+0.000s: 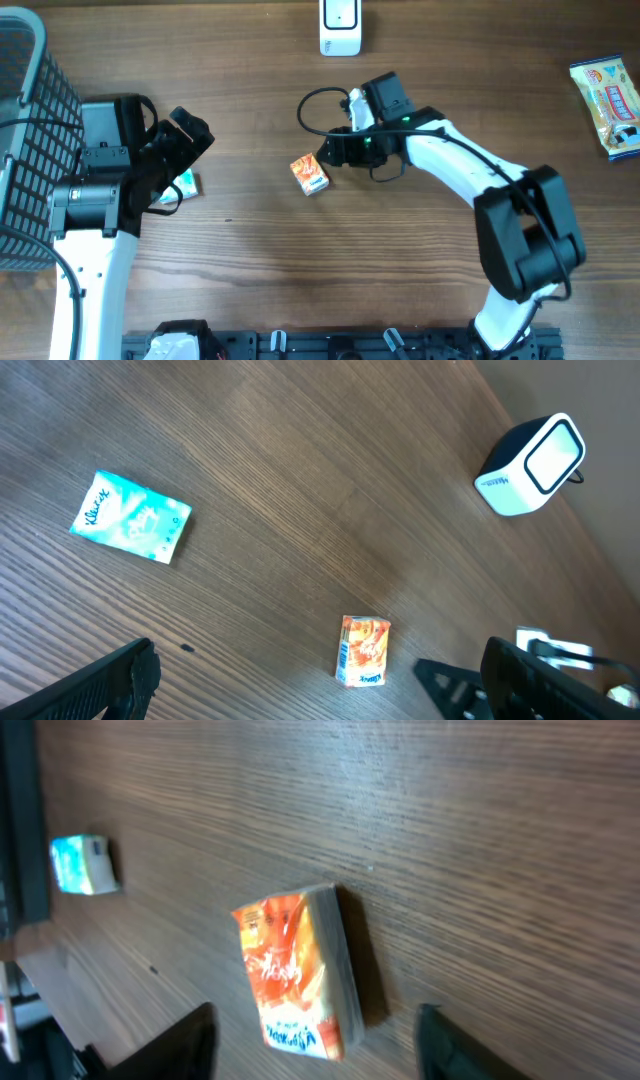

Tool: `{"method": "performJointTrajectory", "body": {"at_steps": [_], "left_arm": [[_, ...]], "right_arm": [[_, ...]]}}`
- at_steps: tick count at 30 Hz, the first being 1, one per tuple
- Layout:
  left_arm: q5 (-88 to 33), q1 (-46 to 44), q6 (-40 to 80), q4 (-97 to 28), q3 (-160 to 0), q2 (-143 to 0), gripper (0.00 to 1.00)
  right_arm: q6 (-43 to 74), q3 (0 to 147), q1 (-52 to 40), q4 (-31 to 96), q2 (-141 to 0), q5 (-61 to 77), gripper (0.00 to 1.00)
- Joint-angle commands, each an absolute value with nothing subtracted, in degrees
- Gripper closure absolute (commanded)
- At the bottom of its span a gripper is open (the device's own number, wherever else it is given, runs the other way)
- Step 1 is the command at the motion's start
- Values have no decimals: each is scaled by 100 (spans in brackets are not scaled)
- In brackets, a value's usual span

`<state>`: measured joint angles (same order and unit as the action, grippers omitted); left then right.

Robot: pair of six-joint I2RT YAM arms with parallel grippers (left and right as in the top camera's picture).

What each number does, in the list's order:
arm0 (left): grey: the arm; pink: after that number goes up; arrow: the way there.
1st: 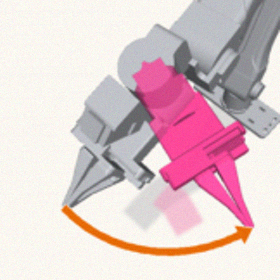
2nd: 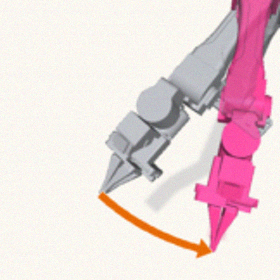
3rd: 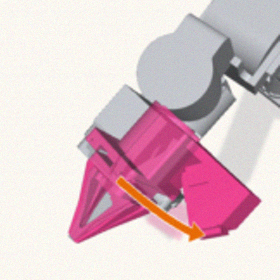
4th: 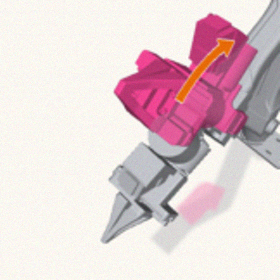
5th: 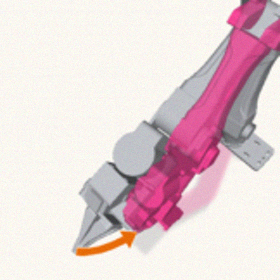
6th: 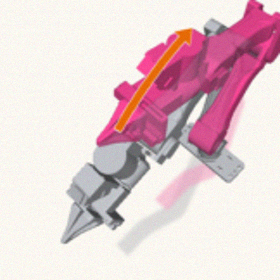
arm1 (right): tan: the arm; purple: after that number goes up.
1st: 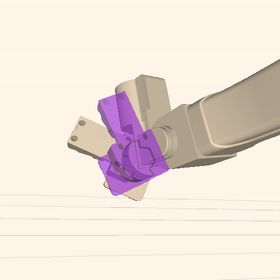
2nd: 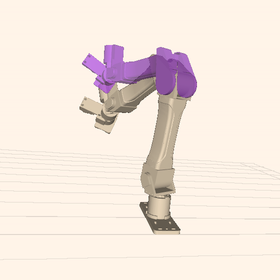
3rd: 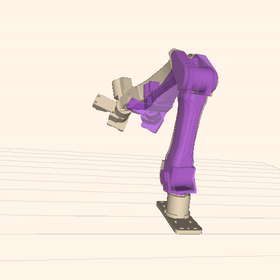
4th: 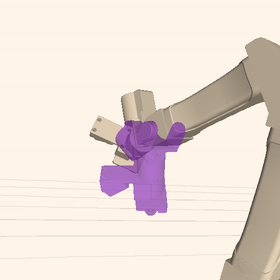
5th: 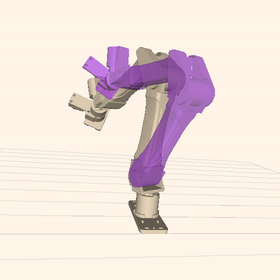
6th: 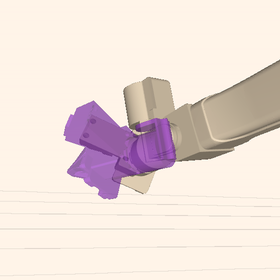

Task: Scan the item barcode
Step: 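Move the right gripper down to the orange tissue pack, then grasp the orange tissue pack with the right gripper and lift it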

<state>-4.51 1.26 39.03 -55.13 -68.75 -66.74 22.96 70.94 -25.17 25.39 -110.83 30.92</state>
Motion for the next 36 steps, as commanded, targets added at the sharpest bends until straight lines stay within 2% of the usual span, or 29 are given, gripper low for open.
{"method": "performJointTrajectory", "body": {"at_steps": [1, 3, 10, 15, 20, 25, 27, 29, 36], "left_arm": [[-397, 163, 3771, -5513, -6938, -6696, 0], [-397, 163, 3771, -5513, -6938, -6696, 0], [-397, 163, 3771, -5513, -6938, -6696, 0], [-397, 163, 3771, -5513, -6938, -6698, 0], [-397, 163, 3771, -5513, -6938, -6696, 0], [-397, 163, 3771, -5513, -6938, -6698, 0], [-395, 163, 3771, -5513, -6938, -6698, 0], [-397, 163, 3771, -5513, -6938, -6698, 0], [-397, 163, 3771, -5513, -6938, -6696, 0]], "right_arm": [[2569, 7076, -2794, 2217, -11498, 3118, 39], [2561, 7076, -2895, 2156, -11590, 3094, 35], [2554, 7076, -3048, 2102, -11692, 2934, 37], [2574, 7076, -3155, 2176, -11690, 2364, 46], [2665, 7076, -3155, 2196, -11690, 2290, 69], [2698, 7076, -3155, 2303, -11690, 2276, 76], [2698, 7076, -3155, 2311, -11690, 2268, 83], [2705, 7076, -3155, 2314, -11690, 2270, 96], [2711, 7085, -3094, 2344, -11655, 2755, 96]]}}
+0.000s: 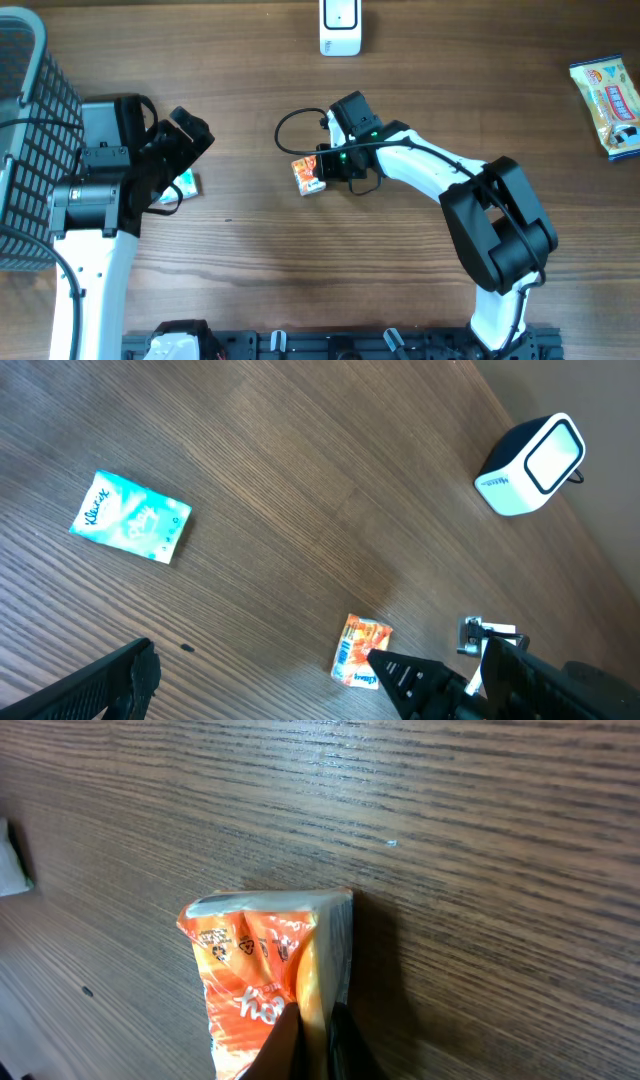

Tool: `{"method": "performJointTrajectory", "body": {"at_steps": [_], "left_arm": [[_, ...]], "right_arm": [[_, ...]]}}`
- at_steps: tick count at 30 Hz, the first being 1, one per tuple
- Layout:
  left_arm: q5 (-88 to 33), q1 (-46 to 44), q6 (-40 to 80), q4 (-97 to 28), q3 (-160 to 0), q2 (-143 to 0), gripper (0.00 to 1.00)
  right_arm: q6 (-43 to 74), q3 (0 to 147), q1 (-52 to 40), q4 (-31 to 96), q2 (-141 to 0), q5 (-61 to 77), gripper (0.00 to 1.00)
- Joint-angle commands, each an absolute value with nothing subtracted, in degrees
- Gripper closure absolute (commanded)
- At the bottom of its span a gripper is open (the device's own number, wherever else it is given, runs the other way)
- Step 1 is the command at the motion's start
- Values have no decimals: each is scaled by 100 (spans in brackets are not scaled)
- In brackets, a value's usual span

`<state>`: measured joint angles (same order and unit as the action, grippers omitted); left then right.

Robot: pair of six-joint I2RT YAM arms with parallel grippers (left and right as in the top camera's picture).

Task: Scan the item barcode
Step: 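Grasp the orange tissue pack with the right gripper and lift it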

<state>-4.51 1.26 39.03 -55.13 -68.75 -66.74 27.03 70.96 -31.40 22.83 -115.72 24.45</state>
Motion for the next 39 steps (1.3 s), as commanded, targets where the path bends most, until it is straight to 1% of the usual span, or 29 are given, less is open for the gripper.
{"method": "performJointTrajectory", "body": {"at_steps": [1, 3, 6, 11, 16, 22, 24, 29, 34, 39], "left_arm": [[-397, 163, 3771, -5516, -6938, -6696, 0], [-397, 163, 3771, -5513, -6938, -6698, 0], [-395, 163, 3769, -5516, -6938, -6698, 0], [-397, 163, 3771, -5513, -6938, -6696, 0], [-397, 163, 3771, -5516, -6938, -6696, 0], [-395, 163, 3771, -5513, -6938, -6696, 0], [-397, 163, 3771, -5513, -6938, -6696, 0], [-397, 163, 3771, -5513, -6938, -6696, 0], [-397, 163, 3771, -5516, -6938, -6698, 0], [-397, 163, 3771, -5516, -6938, -6698, 0]], "right_arm": [[2696, 7091, -3035, 2346, -11629, 2974, 96], [2692, 7091, -2880, 2344, -11577, 3382, 96], [2429, 7091, -2440, 2342, -11546, 4359, 96], [1986, 7089, -1326, 2344, -11550, 6587, 96], [1549, 7070, -537, 2504, -11570, 7795, 96], [897, 6855, -169, 2462, -11631, 9048, 96], [856, 6692, -163, 2322, -11633, 9308, 96], [947, 6324, -163, 2093, -11638, 9306, 96], [1249, 6292, -165, 2003, -11638, 9303, 96], [1240, 6292, -189, 1953, -11638, 9303, 96]]}}
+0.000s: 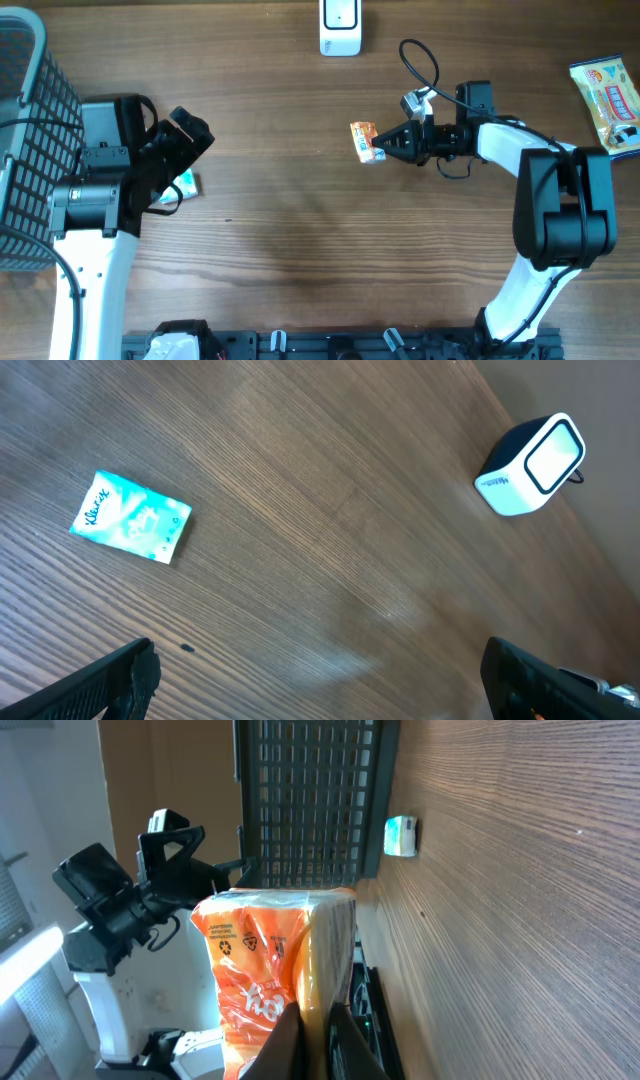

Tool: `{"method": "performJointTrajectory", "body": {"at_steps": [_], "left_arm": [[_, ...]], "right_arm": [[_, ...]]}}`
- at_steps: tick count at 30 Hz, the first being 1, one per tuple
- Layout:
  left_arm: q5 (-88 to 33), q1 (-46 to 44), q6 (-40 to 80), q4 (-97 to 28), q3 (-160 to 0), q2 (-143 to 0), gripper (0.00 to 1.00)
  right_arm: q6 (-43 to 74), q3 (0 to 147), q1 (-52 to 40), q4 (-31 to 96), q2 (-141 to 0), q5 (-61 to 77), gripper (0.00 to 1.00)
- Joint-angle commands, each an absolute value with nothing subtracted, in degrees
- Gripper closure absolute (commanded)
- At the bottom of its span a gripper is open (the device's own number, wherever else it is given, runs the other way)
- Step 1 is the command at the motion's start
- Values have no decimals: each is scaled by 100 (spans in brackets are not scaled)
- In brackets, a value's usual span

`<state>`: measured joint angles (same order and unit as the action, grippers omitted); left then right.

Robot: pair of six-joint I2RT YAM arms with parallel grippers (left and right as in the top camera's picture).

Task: Scan the item barcode
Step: 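Grasp the orange tissue pack with the right gripper and lift it, then carry the orange pack up past the scanner with the right gripper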

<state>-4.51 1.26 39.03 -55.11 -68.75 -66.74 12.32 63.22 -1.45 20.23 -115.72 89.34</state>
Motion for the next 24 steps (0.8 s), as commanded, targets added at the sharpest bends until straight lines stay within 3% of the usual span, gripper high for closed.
{"method": "performJointTrajectory", "body": {"at_steps": [1, 13, 24], "left_arm": [[-397, 163, 3771, -5516, -6938, -6696, 0], [-395, 163, 3771, -5513, -6938, -6698, 0], [-397, 163, 3771, -5516, -6938, -6696, 0]], "right_arm": [[1260, 6292, -196, 1911, -11638, 9303, 96], [3131, 6292, -207, 169, -11638, 9299, 96], [6285, 6292, -578, -2770, -11638, 9297, 96]]}}
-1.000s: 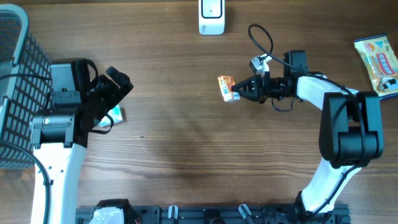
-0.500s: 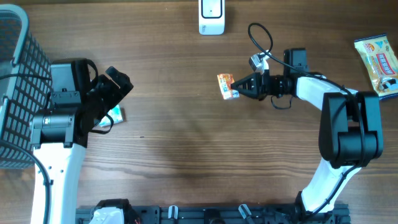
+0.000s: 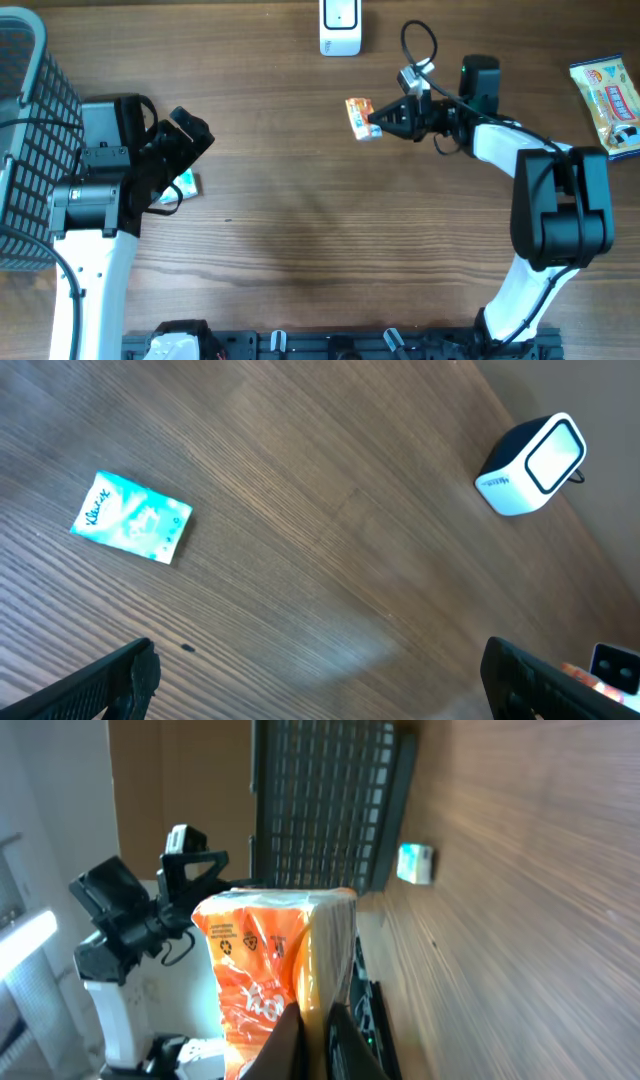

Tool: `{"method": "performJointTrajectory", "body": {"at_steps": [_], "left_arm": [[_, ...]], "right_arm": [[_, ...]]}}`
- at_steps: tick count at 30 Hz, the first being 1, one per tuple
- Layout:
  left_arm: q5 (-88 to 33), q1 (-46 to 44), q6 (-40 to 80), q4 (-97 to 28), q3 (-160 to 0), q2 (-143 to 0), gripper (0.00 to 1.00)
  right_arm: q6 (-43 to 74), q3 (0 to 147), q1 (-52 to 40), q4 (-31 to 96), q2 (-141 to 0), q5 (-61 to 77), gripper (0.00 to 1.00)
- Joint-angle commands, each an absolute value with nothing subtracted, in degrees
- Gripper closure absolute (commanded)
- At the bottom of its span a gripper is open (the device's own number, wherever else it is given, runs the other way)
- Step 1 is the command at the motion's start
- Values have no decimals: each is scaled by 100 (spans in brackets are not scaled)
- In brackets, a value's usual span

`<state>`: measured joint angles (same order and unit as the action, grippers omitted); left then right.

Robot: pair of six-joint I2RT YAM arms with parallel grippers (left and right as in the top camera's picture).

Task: Scan the item barcode
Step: 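Carry the orange pack up past the scanner with the right gripper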

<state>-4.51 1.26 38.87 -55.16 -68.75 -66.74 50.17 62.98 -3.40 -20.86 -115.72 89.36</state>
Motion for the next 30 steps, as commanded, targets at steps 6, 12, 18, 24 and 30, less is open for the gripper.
{"method": "performJointTrajectory", "body": {"at_steps": [6, 12, 18, 24, 30], "left_arm": [[-397, 163, 3771, -5516, -6938, -6698, 0], [-397, 163, 3769, -5516, -6938, -6696, 0], [-397, 163, 3771, -5513, -6938, -6698, 0], [-397, 163, 3769, -5513, -6938, -6698, 0], [-397, 163, 3769, -5513, -6938, -6696, 0]], "right_arm": [[6598, 6292, -799, -3277, -11638, 9264, 96], [6598, 6292, -797, -3277, -11638, 8777, 96], [6578, 6302, -797, -3675, -11633, 7317, 95], [5251, 6598, -792, -2408, -11286, 6134, 95], [2602, 7516, -1041, 1621, -10560, 2392, 95]]}}
